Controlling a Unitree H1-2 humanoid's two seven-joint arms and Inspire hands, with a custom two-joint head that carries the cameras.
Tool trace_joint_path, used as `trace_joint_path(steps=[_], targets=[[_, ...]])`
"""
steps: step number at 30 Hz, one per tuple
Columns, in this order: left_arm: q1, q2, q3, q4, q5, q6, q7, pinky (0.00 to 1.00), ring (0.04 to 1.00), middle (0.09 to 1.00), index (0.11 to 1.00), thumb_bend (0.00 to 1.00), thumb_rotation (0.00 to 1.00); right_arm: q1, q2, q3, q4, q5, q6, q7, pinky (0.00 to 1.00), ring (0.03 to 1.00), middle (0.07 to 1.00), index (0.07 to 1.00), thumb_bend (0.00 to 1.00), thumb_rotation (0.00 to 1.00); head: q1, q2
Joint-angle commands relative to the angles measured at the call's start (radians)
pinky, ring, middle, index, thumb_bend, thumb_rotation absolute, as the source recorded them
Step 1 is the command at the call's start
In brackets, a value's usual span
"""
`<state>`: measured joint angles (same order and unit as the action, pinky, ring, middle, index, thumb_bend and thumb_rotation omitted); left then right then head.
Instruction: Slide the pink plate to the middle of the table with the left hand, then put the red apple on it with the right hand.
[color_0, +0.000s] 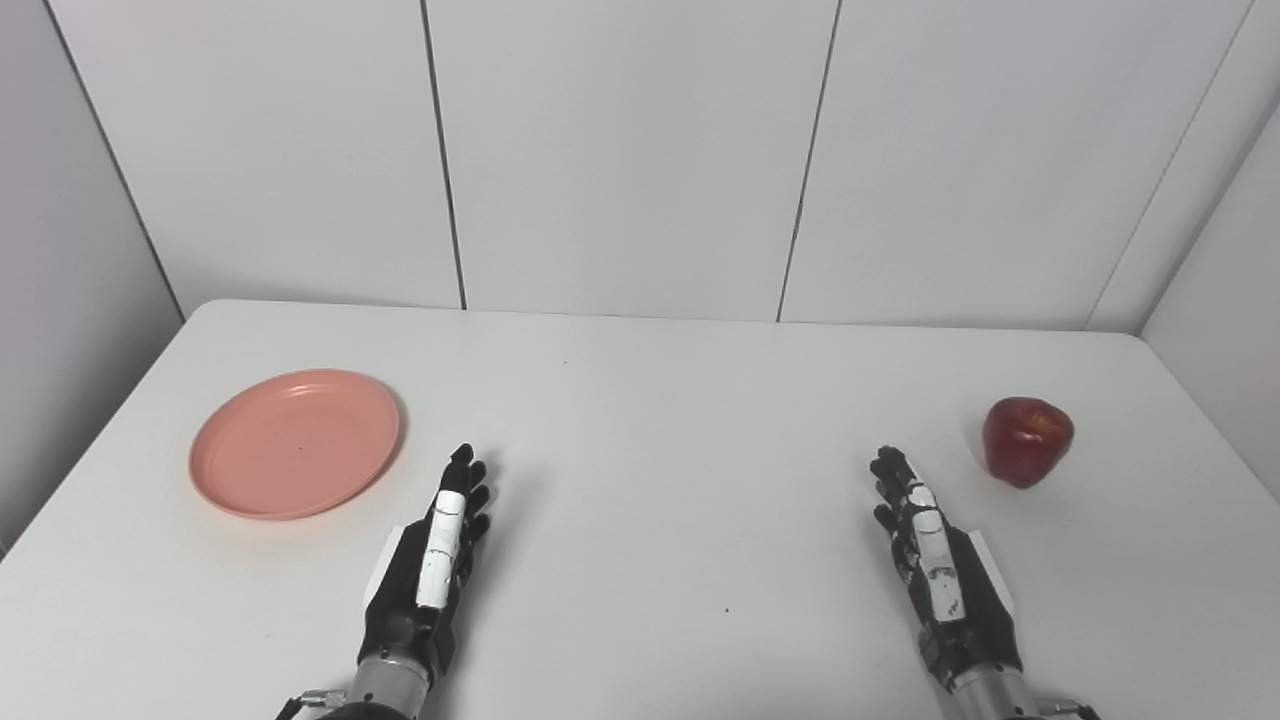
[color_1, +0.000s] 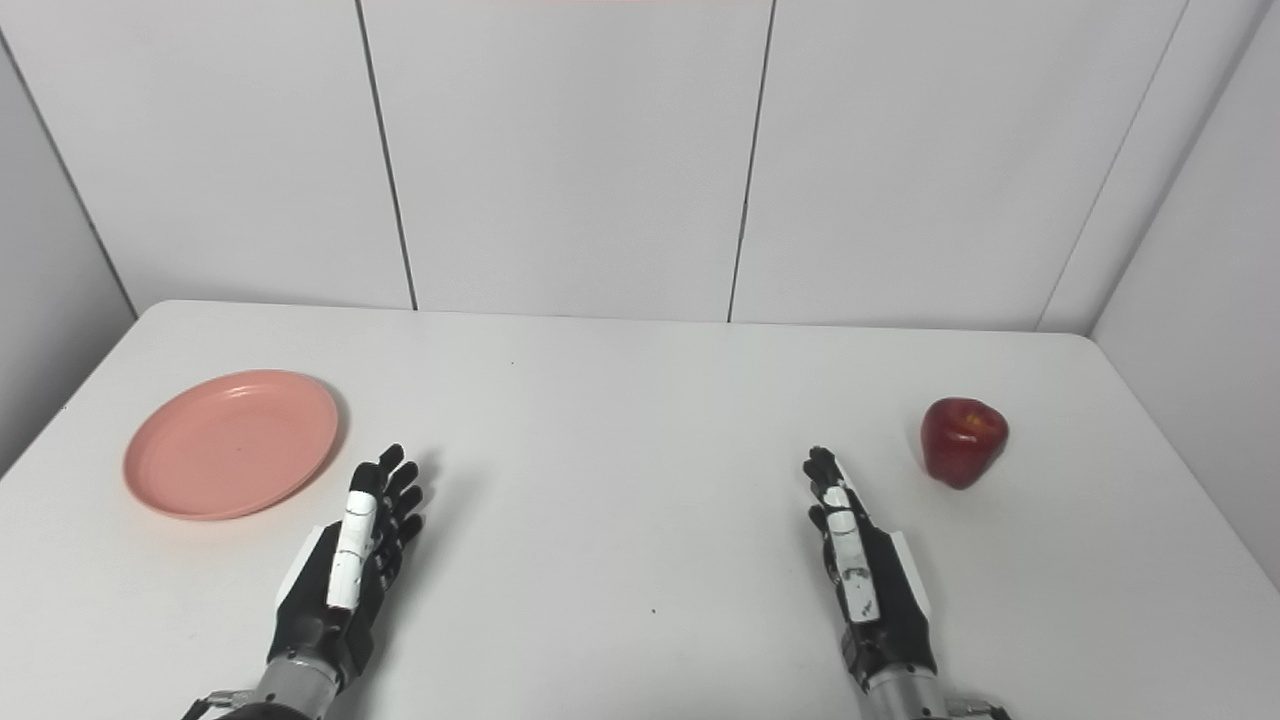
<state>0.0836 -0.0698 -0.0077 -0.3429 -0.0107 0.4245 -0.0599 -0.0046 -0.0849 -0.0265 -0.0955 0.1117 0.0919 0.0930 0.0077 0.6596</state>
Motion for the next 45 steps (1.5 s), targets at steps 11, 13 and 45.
trace_joint_path(steps=[11, 13, 45], targets=[[0.034, 0.039, -0.004, -0.034, 0.004, -0.009, -0.008, 1.0, 1.0, 1.0, 1.0, 0.78, 1.0, -0.023, 0.002, -0.004, -0.017, -0.003, -0.049, 0.0, 1.0, 0.996, 0.939, 0.932, 0.86, 1.0, 0.0, -0.001], [0.034, 0.039, -0.003, -0.033, 0.004, -0.008, -0.008, 1.0, 1.0, 1.0, 1.0, 0.78, 1.0, -0.024, 0.003, -0.004, -0.017, 0.001, -0.049, 0.003, 1.0, 0.997, 0.939, 0.929, 0.86, 1.0, 0.0, -0.001], [0.036, 0.025, -0.013, -0.027, 0.004, -0.012, -0.005, 1.0, 1.0, 1.0, 1.0, 0.79, 1.0, -0.022, -0.014, -0.01, -0.01, 0.012, -0.052, 0.016, 1.0, 0.991, 0.946, 0.937, 0.85, 1.0, 0.057, -0.016]])
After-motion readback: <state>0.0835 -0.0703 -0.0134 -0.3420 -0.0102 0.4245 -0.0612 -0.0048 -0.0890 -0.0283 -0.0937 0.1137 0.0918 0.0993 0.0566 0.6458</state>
